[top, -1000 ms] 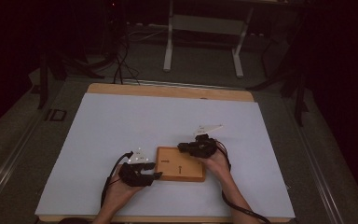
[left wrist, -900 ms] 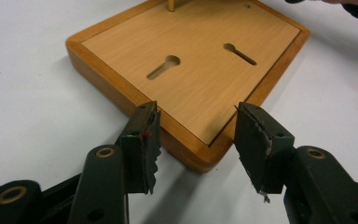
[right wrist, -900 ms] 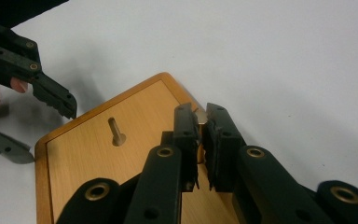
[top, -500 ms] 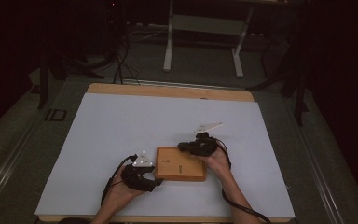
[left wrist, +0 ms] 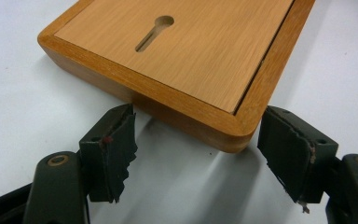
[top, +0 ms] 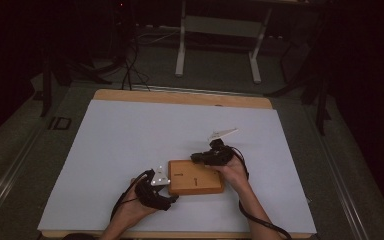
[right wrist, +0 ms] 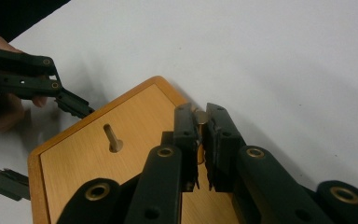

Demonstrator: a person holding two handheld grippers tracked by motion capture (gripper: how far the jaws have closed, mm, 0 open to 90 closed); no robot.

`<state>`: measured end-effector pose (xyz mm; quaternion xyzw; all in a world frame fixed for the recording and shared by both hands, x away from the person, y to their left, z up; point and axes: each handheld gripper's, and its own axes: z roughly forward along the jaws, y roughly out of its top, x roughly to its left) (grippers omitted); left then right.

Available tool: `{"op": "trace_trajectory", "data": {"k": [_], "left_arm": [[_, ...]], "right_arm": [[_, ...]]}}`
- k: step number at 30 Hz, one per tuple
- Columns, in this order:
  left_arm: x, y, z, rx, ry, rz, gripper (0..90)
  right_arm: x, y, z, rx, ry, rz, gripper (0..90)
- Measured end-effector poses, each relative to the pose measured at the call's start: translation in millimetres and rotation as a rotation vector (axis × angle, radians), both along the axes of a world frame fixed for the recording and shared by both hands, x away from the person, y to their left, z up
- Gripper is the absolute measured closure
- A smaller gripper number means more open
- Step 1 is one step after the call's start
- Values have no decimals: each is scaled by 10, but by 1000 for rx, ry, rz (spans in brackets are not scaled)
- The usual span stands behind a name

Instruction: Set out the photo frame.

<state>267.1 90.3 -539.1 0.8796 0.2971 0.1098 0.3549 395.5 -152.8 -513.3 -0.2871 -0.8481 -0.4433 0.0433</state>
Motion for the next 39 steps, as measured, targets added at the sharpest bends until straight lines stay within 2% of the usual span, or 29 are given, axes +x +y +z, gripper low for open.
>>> {"op": "trace_trajectory", "data": {"k": [3, 4, 9, 14, 20, 26, 29, 39], "left_arm": [[-6, -15, -8, 12, -7, 0, 278], [-22, -40, -14, 35, -32, 3, 278], [-48, -58, -5, 56, -83, 7, 276], [-69, -64, 12, 79, -156, 29, 271], [-88, -42, 55, 75, -202, 39, 261], [-110, -18, 120, 29, -251, 42, 260], [-100, 1, 124, 34, -257, 41, 259], [-113, -81, 169, 36, -318, 3, 223]], "right_arm": [[5, 1, 3, -1, 8, -2, 841], [7, 1, 4, -2, 12, -1, 841], [21, 9, 20, -12, 42, 1, 841], [37, 10, 26, -12, 59, -6, 843], [46, 2, 26, -11, 58, -3, 844], [25, 32, 59, -37, 41, 20, 844], [21, 41, 62, -41, 43, 28, 845], [33, 45, 46, -27, 70, 55, 844]]}}
